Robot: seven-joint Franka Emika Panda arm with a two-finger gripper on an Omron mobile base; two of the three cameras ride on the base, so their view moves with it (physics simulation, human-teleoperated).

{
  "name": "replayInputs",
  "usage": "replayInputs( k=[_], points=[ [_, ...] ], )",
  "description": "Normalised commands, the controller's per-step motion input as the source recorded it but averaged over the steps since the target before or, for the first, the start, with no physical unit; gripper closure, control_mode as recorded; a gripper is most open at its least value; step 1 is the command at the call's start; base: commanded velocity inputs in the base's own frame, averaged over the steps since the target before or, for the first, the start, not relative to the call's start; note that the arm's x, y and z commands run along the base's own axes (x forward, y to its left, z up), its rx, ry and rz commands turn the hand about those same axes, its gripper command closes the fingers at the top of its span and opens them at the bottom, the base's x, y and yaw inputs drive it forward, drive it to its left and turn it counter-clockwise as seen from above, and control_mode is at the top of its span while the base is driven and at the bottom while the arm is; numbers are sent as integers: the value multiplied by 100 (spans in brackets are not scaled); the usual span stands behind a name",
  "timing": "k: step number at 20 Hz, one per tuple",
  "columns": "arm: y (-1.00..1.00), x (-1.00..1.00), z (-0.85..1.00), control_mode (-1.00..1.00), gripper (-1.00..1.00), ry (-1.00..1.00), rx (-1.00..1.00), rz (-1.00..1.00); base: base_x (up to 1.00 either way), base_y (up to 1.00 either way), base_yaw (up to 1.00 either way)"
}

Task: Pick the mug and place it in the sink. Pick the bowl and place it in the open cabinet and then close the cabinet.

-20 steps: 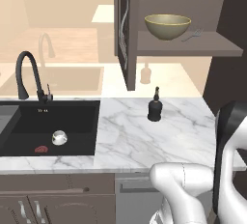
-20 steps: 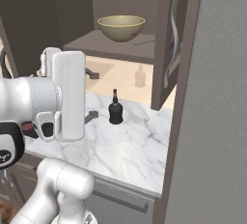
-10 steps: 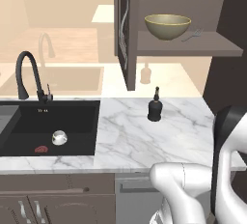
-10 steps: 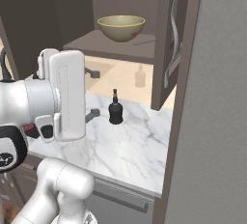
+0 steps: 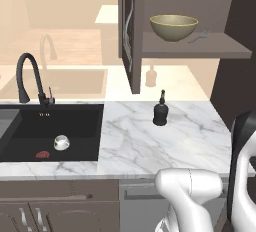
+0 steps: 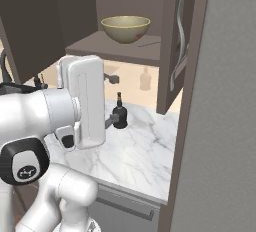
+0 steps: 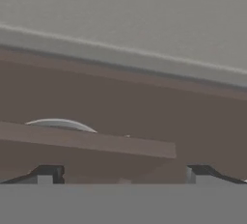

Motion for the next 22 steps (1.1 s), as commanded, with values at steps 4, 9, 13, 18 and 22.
replayInputs(
  k=[4,9,13,18,22],
  points=[
    [-30,-5,0,-100,-100,0,0,-2,0,0,0],
    [-24,-5,0,-100,-100,0,0,-5,0,0,0],
    [-20,0,0,-100,-100,0,0,-6,0,0,0],
    [-18,0,0,-100,-100,0,0,-4,0,0,0],
    [-15,0,0,-100,-100,0,0,-2,0,0,0]
  ],
)
